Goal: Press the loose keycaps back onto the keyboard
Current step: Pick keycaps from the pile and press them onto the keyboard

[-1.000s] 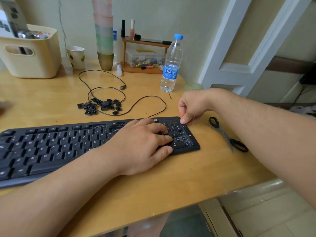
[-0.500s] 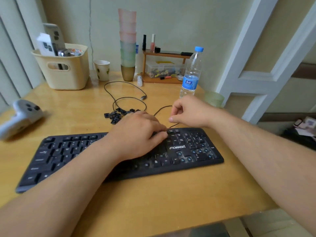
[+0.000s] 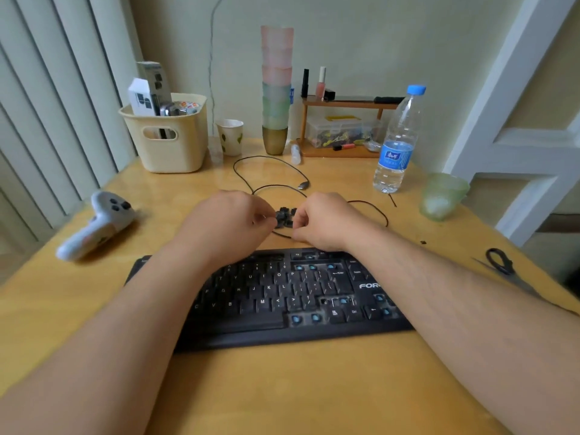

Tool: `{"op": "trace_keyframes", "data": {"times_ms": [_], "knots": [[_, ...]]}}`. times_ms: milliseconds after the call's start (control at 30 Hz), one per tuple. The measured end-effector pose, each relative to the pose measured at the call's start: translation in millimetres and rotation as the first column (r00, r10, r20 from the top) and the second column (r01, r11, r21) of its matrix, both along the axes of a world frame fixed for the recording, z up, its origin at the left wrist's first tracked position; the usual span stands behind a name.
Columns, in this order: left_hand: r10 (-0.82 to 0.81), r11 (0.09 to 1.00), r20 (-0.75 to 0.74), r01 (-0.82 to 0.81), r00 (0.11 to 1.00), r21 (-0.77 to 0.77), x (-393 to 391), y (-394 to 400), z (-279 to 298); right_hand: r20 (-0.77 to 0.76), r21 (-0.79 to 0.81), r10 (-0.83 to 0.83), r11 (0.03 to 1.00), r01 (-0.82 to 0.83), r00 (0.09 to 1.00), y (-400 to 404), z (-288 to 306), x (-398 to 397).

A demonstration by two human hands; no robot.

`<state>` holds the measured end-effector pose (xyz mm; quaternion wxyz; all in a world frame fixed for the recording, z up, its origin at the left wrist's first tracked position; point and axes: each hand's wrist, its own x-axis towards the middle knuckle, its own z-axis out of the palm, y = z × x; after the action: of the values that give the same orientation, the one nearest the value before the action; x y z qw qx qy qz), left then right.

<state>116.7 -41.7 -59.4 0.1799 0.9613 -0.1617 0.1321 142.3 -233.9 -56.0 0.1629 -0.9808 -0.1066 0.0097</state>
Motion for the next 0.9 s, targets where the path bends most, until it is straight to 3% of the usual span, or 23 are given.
{"op": "trace_keyframes", "data": {"times_ms": [67,100,167,200,267,433,733,800,900], "knots": [[-0.029,0.999,0.010,0.029,1.000,-0.041,-4,-4,2,-0.001,0.164,-0.033,0.986,0.033,0.999,-7,5,-3],[-0.046,0.997,0.021,0.048,0.999,-0.066,-6,-7,2,-0.043,0.345,-0.052,0.937,0.063,0.998,-11,7,-5],[-0.085,0.986,0.058,0.093,0.995,-0.139,-11,-13,2,-0.211,0.718,0.002,0.679,0.154,0.978,-20,9,-15],[-0.103,0.975,0.078,0.116,0.992,-0.190,-14,-17,2,-0.276,0.826,0.068,0.527,0.200,0.959,-24,9,-21],[-0.119,0.953,0.118,0.147,0.986,-0.266,-19,-25,1,-0.315,0.901,0.156,0.360,0.243,0.936,-31,6,-31],[-0.123,0.915,0.165,0.176,0.979,-0.364,-29,-37,4,-0.241,0.951,0.231,0.251,0.182,0.942,-44,7,-42],[-0.131,0.908,0.197,0.197,0.972,-0.368,-33,-33,7,-0.181,0.952,0.271,0.289,0.099,0.945,-49,6,-44],[-0.129,0.918,0.215,0.199,0.968,-0.344,-32,-33,7,-0.130,0.933,0.222,0.358,0.043,0.966,-47,6,-44],[-0.125,0.934,0.230,0.192,0.965,-0.300,-30,-30,8,0.066,0.786,0.113,0.607,-0.121,0.991,-44,5,-44]]}}
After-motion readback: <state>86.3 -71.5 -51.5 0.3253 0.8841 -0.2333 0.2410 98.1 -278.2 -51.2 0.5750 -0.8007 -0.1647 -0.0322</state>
